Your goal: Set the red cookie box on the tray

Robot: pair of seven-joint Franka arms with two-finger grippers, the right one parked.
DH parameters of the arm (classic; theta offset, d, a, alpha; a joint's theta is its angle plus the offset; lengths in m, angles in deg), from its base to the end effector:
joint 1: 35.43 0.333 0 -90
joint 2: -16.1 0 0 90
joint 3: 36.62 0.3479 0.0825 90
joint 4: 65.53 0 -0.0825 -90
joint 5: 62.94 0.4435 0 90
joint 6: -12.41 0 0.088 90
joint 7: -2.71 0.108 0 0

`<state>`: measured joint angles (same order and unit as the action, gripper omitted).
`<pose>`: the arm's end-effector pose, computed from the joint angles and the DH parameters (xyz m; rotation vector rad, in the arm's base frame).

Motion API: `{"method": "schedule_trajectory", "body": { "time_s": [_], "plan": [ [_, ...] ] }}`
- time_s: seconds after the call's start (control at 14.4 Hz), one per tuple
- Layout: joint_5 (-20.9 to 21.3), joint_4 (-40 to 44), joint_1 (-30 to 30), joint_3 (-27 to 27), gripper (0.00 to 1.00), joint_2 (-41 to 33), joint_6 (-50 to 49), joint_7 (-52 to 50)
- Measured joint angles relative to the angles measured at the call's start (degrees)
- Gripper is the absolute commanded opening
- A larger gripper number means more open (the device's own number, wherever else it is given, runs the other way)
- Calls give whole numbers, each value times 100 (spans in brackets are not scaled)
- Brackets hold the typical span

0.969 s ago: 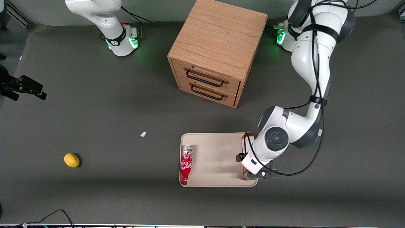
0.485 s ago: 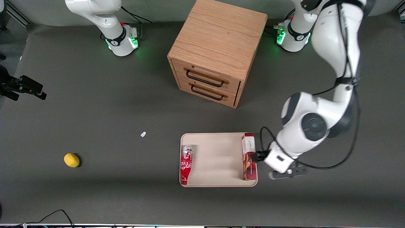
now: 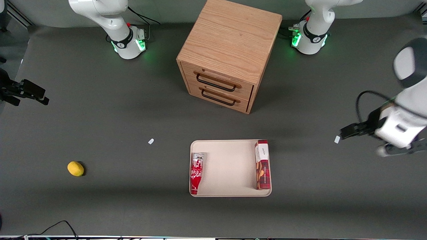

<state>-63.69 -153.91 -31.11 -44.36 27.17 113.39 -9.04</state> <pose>0.6884 -0.0346 0.5627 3.0905 0.2331 0.0358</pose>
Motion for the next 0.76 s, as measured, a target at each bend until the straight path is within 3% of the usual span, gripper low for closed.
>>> {"method": "schedule_trajectory", "body": {
  "time_s": [0.35,0.76],
  "plan": [
    [25,-636,412,1,100,-1201,-683,724],
    [105,-753,616,0,100,-1709,-903,1362]
  ]
}}
